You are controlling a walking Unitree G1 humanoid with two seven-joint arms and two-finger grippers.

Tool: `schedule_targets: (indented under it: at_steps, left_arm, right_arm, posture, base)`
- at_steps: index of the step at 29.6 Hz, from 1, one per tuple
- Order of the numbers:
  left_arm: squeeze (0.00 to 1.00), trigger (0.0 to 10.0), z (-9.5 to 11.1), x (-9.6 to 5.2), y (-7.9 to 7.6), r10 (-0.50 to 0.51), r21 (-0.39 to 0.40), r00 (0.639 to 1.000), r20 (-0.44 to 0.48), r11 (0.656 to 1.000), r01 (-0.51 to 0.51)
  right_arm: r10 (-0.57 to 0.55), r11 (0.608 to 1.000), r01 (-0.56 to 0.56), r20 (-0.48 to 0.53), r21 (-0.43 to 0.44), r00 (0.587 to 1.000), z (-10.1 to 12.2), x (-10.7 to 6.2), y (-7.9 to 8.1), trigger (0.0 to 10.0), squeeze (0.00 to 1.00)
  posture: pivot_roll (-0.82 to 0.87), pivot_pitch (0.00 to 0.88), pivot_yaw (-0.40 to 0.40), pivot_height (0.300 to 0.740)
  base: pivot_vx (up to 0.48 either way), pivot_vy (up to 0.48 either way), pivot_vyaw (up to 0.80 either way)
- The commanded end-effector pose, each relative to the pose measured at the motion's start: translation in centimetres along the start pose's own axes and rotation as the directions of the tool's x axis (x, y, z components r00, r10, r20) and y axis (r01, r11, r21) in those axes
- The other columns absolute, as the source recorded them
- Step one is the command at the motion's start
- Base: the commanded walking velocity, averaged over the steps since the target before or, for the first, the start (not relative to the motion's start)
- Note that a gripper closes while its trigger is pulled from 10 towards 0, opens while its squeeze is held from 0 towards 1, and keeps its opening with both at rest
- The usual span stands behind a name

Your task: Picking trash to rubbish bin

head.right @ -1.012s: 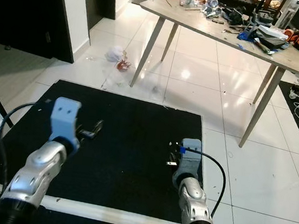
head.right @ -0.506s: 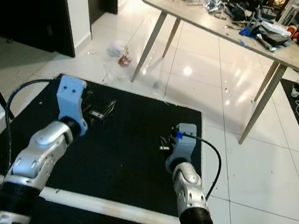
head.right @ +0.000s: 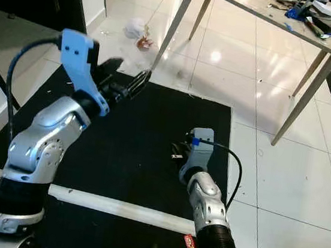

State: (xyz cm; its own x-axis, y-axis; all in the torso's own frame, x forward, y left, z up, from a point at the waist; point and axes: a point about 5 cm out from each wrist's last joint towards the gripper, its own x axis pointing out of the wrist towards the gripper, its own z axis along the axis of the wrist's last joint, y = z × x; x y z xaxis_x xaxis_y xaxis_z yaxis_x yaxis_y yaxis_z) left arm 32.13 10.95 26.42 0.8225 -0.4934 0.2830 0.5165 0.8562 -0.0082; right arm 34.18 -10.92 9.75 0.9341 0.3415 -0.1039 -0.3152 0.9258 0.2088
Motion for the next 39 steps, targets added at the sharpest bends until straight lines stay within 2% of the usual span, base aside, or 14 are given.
schedule_targets:
  at_steps: [1,8,16,26,29,32,33,35,36,37,38,39]
  left_arm:
    - [0.00,10.0,-0.7,-0.1,-0.2,-0.002,0.016,0.999,-0.048,1.000,0.003]
    - [0.00,10.0,-0.8,-0.5,0.2,0.041,0.004,0.998,-0.054,0.999,-0.041]
    - [0.00,10.0,0.2,0.2,-0.8,-0.012,0.033,0.999,-0.053,0.999,0.014]
    - [0.00,10.0,1.2,1.0,-1.5,-0.031,0.028,0.999,-0.022,0.999,0.032]
    - [0.00,10.0,2.0,1.5,-1.9,-0.054,0.030,0.998,-0.009,0.998,0.055]
    - [0.00,10.0,4.2,2.7,-3.2,-0.110,0.037,0.993,0.030,0.993,0.109]
    - [0.00,10.0,4.2,2.7,-3.2,-0.110,0.037,0.993,0.030,0.993,0.109]
    - [0.00,10.0,5.9,3.4,-3.9,-0.133,0.051,0.990,0.052,0.990,0.131]
    - [0.00,10.0,5.9,3.4,-3.9,-0.133,0.051,0.990,0.052,0.990,0.131]
    - [0.00,10.0,7.9,4.2,-4.4,-0.149,0.055,0.986,0.070,0.988,0.145]
    - [0.00,10.0,7.9,4.2,-4.4,-0.149,0.055,0.986,0.070,0.988,0.145]
    - [0.00,10.0,8.8,4.6,-4.5,-0.158,0.059,0.984,0.078,0.986,0.154]
  right_arm:
    - [-0.008,1.000,0.008,-0.028,0.005,1.000,-0.6,-0.1,-0.1,10.0,0.00]
    - [-0.008,1.000,0.008,-0.029,0.002,1.000,-0.4,-0.4,-0.1,10.0,0.00]
    - [-0.007,1.000,0.007,-0.044,-0.001,0.999,-0.8,-0.9,-0.3,10.0,0.00]
    - [0.009,1.000,-0.010,-0.055,-0.009,0.998,-0.6,-0.8,0.1,10.0,0.00]
    - [0.014,1.000,-0.015,-0.057,-0.015,0.998,-0.5,-0.7,0.0,10.0,0.00]
    - [0.024,1.000,-0.025,-0.059,-0.014,0.998,-0.3,-0.7,0.0,10.0,0.00]
    - [0.024,1.000,-0.025,-0.059,-0.014,0.998,-0.3,-0.7,0.0,10.0,0.00]
    - [0.024,1.000,-0.025,-0.070,-0.015,0.997,-0.6,-1.0,-0.1,10.0,0.00]
    - [0.024,1.000,-0.025,-0.070,-0.015,0.997,-0.6,-1.0,-0.1,10.0,0.00]
    - [0.022,1.000,-0.023,-0.078,-0.012,0.997,-0.9,-1.2,-0.1,10.0,0.00]
    - [0.022,1.000,-0.023,-0.078,-0.012,0.997,-0.9,-1.2,-0.1,10.0,0.00]
    - [0.022,1.000,-0.023,-0.079,-0.010,0.997,-1.0,-1.3,0.0,10.0,0.00]
  posture:
    - [0.14,0.263,-0.106,0.740]
    - [0.12,0.282,-0.103,0.740]
    - [0.12,0.298,-0.117,0.740]
    - [0.12,0.306,-0.138,0.740]
    - [0.12,0.306,-0.144,0.740]
    - [0.13,0.321,-0.155,0.740]
    - [0.13,0.321,-0.155,0.740]
    - [0.12,0.331,-0.157,0.740]
    - [0.12,0.331,-0.157,0.740]
    - [0.12,0.335,-0.150,0.740]
    - [0.12,0.335,-0.150,0.740]
    - [0.12,0.336,-0.148,0.740]
  base:
    - [0.000,0.000,0.00]
    - [0.000,0.000,0.00]
    - [0.000,0.000,0.00]
    - [0.000,0.000,0.00]
    - [0.000,0.000,0.00]
    - [0.000,0.000,0.00]
    - [0.000,0.000,0.00]
    - [0.000,0.000,0.00]
    - [0.000,0.000,0.00]
    - [0.000,0.000,0.00]
    - [0.000,0.000,0.00]
    - [0.000,0.000,0.00]
